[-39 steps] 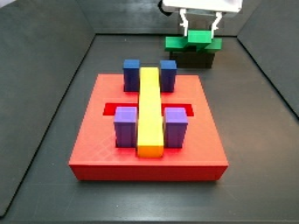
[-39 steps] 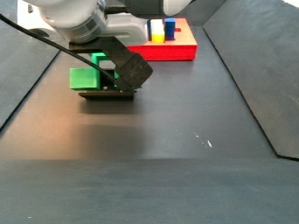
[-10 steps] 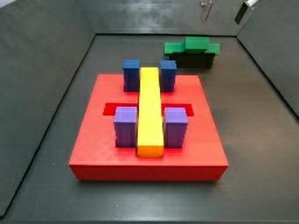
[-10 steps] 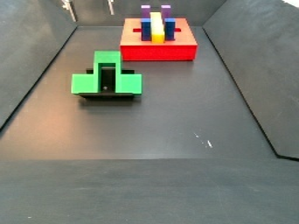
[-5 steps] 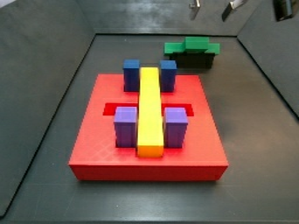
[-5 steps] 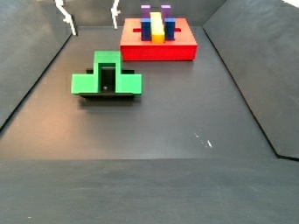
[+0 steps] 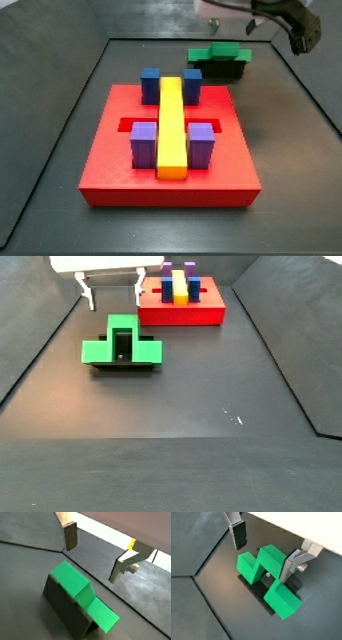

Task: Pick up the green object. Move up. Place the green object on the fixture. Regrasp the green object. Move to above the board. Insert the green object.
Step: Regrasp the green object.

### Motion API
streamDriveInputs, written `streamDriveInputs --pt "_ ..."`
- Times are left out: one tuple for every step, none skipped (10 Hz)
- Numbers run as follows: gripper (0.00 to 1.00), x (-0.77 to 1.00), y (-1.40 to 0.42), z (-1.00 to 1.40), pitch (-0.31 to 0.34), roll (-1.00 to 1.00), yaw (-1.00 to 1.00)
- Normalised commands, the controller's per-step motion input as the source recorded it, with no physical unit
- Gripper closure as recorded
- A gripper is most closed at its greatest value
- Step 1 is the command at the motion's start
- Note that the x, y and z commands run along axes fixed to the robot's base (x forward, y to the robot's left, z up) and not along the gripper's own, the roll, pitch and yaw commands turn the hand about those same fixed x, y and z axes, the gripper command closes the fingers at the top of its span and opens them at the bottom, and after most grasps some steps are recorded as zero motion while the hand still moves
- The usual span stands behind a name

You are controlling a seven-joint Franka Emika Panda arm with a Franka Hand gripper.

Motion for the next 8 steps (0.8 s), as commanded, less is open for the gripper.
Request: streamDriveInputs --pt "0.0 0.0 -0.12 0.0 -0.12 0.22 0.11" --pt "0.0 0.0 -0.15 -0.09 -0.114 0.28 0.11" --pt "0.0 -0.04 -0.15 -0.18 -0.046 0.39 0.1" --pt "0.0 -0.06 -0.15 -0.21 0.074 0.53 0.0" --pt "0.0 -0.09 -0.13 -0.21 0.314 0.59 -0.02" --pt "0.0 -0.03 -0.12 -0.16 0.36 0.45 -0.14" --pt "0.0 -0.02 -0.11 -0.12 0.266 0.35 -0.17" --pt "0.0 0.0 -0.08 -0.12 0.194 0.31 -0.12"
